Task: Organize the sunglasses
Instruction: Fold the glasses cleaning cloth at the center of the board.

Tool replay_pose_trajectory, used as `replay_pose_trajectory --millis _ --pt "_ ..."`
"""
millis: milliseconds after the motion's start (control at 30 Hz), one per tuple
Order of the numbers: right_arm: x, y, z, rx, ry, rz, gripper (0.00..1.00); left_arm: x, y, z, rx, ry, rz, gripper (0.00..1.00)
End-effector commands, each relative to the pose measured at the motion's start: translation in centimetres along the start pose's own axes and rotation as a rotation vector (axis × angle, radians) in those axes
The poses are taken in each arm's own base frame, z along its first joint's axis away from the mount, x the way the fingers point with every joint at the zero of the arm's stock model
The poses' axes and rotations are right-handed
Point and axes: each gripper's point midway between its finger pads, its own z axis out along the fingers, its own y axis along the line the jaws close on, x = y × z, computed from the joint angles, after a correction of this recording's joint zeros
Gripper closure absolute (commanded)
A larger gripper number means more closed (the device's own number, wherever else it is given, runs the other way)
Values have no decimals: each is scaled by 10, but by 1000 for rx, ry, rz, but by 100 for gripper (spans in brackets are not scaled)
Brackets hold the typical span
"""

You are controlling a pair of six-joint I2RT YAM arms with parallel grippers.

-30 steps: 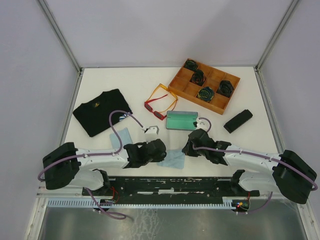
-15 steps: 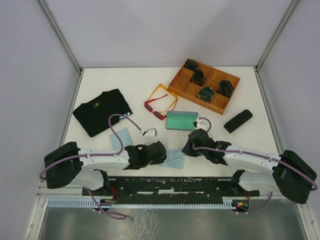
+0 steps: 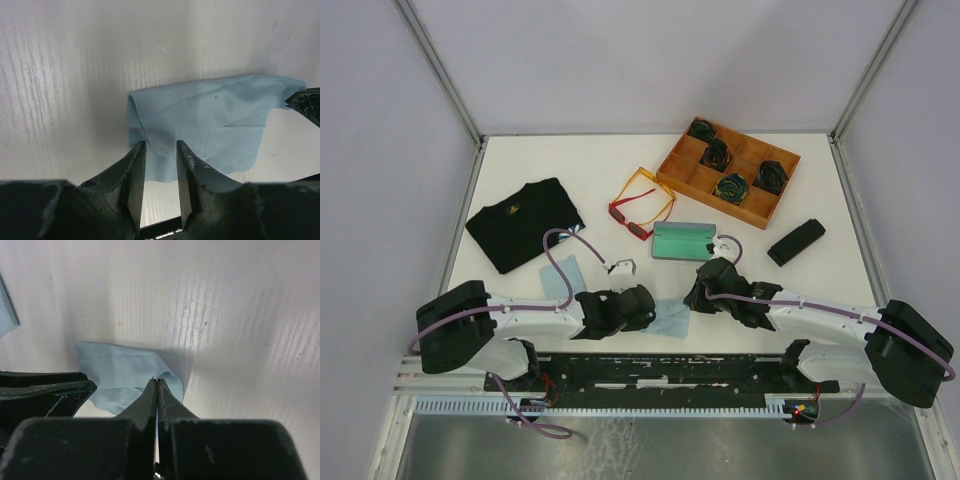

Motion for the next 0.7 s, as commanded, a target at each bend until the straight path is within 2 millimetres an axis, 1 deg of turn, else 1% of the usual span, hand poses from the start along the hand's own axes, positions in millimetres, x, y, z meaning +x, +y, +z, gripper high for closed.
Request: replay_pose_trajectory --millis 0,300,667 --pt "-14 15 0 -41 -42 16 100 0 -8 2 5 -4 -51 61" --pt "-14 14 0 -42 -41 16 100 -3 -15 3 16 -8 -42 61" --pt "-12 12 -1 -38 -38 15 100 -6 -18 3 20 -16 -38 71"
